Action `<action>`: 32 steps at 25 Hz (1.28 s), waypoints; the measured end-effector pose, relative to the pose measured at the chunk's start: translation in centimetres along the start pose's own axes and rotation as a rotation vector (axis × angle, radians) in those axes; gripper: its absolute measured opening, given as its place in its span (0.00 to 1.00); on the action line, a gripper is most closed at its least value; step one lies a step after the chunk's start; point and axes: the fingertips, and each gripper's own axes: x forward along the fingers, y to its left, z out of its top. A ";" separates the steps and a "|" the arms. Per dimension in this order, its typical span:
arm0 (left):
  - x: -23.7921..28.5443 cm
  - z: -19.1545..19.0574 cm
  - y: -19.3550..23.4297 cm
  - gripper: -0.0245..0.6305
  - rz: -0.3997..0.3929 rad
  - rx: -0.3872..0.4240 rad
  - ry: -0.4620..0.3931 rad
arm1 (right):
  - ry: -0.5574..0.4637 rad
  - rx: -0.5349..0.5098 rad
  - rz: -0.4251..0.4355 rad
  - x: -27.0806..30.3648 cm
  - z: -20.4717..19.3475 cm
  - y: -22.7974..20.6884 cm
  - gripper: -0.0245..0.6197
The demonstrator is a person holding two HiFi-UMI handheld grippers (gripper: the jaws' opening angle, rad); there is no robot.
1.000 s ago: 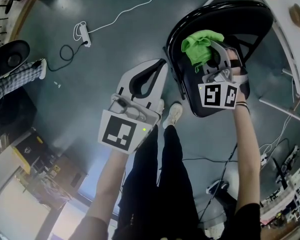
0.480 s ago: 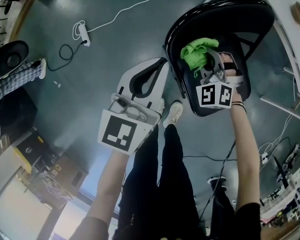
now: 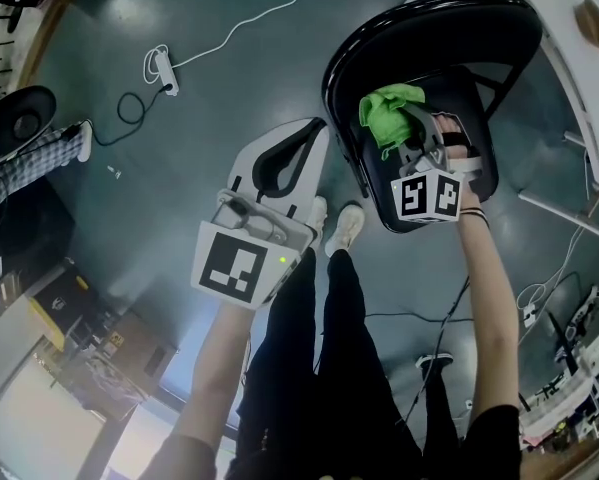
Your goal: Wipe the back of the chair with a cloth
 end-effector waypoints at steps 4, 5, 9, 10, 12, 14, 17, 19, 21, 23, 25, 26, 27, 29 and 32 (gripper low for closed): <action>0.1 0.7 -0.4 0.05 -0.004 0.004 -0.015 | -0.039 -0.052 -0.054 -2.2 1.4 -1.8 0.10; 0.2 1.0 -0.6 0.05 -0.005 0.004 -0.019 | -0.048 -0.067 -0.069 -2.8 1.7 -2.4 0.10; 0.5 2.0 -1.6 0.05 -0.016 0.010 -0.033 | -0.072 -0.111 -0.123 -5.1 2.8 -5.3 0.10; 0.6 2.3 -1.9 0.05 -0.020 0.012 -0.036 | -0.075 -0.119 -0.138 -5.6 3.0 -6.1 0.10; 0.8 2.7 -2.4 0.05 -0.026 0.018 -0.039 | -0.079 -0.127 -0.168 -6.5 3.3 -7.6 0.10; 1.1 2.9 -2.9 0.05 -0.030 0.022 -0.038 | -0.081 -0.130 -0.192 -7.2 3.5 -8.9 0.10; 1.6 3.3 -3.4 0.05 -0.040 0.019 -0.034 | -0.081 -0.156 -0.210 -7.8 3.7 -10.4 0.10; 2.0 3.7 -3.6 0.05 -0.050 0.017 -0.036 | -0.083 -0.179 -0.221 -8.2 4.0 -11.4 0.10; 2.2 4.0 -3.6 0.05 -0.052 0.011 -0.036 | -0.086 -0.194 -0.237 -8.6 4.4 -12.5 0.10; 2.4 4.5 -3.6 0.05 -0.048 0.003 -0.040 | -0.086 -0.206 -0.259 -9.1 4.6 -14.0 0.10; 2.5 4.9 -3.6 0.05 -0.042 0.000 -0.044 | -0.083 -0.215 -0.282 -9.5 4.5 -15.6 0.10; 2.6 5.0 -3.5 0.05 -0.039 0.000 -0.045 | -0.080 -0.217 -0.294 -9.6 4.5 -16.5 0.10; 2.7 5.2 -3.5 0.05 -0.036 0.000 -0.046 | -0.077 -0.215 -0.305 -9.7 4.3 -17.3 0.10; 2.7 5.4 -3.4 0.05 -0.030 -0.003 -0.048 | -0.070 -0.203 -0.317 -9.7 4.0 -18.8 0.10; 2.9 5.4 -3.1 0.05 -0.019 -0.011 -0.052 | -0.062 -0.190 -0.323 -8.9 3.4 -20.1 0.10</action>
